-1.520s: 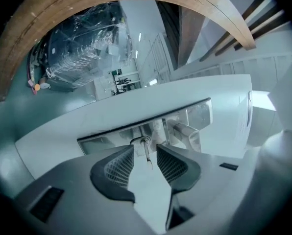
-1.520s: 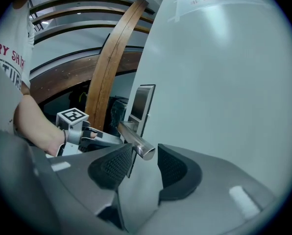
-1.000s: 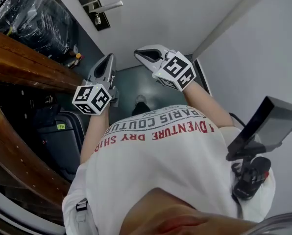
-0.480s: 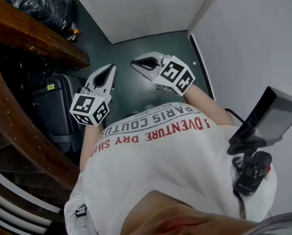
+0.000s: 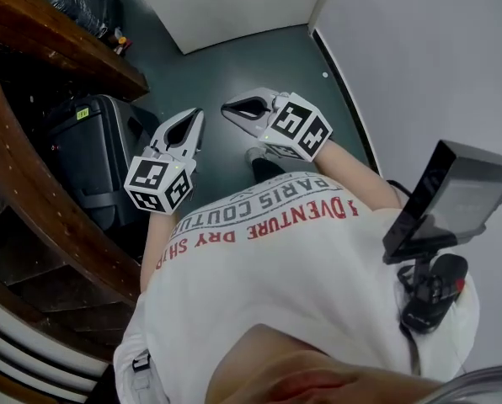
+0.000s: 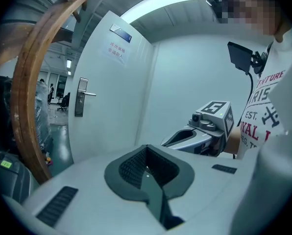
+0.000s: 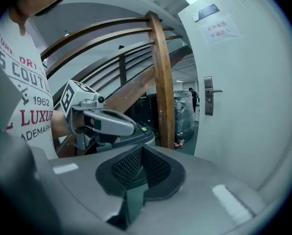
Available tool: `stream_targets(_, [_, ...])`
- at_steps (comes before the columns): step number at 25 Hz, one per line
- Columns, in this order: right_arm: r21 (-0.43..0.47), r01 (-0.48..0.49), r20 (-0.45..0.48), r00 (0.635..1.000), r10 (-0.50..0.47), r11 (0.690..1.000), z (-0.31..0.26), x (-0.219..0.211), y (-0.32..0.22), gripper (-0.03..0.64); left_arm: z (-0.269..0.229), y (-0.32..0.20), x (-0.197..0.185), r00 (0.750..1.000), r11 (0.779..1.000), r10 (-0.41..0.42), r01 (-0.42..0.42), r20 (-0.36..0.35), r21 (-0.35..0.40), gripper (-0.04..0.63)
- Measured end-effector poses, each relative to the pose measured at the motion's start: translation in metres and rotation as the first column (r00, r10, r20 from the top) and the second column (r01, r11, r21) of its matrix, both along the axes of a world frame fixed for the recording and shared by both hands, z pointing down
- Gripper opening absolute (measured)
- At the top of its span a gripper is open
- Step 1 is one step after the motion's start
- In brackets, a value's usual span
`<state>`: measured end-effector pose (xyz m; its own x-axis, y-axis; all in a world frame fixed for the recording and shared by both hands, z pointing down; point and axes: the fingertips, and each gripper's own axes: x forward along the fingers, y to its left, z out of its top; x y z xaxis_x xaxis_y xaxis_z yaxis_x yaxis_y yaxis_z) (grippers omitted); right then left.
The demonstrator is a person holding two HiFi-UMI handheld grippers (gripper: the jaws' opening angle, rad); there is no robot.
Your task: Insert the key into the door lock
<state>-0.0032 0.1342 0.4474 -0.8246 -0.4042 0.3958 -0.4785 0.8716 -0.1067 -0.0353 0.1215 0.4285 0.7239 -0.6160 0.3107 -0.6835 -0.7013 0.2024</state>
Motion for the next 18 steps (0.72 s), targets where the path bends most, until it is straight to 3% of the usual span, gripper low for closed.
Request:
stream_targets(7, [0.020, -0.028, 0.014, 1.000, 0.028, 0.999, -0.019, -0.029, 0.131, 0.000, -0.021, 0.125, -0.028, 0.999, 0.999, 0.041, -0.042, 0.035, 0.025, 0.000])
stream_targets(10, [0.025, -0.057, 0.052, 0.997, 0.055, 0.998, -0.041, -0.031, 0.159, 0.000, -0.045, 0.156, -0.034, 0.999, 0.998, 0.047, -0.048, 0.005, 0.050, 0.000])
stream_targets(18, [0.086, -0.045, 0.064, 0.997, 0.040, 0.995, -0.079, -0.026, 0.207, 0.000, -0.086, 0.209, -0.033, 0.999, 0.992, 0.042, -0.044, 0.012, 0.122, 0.000])
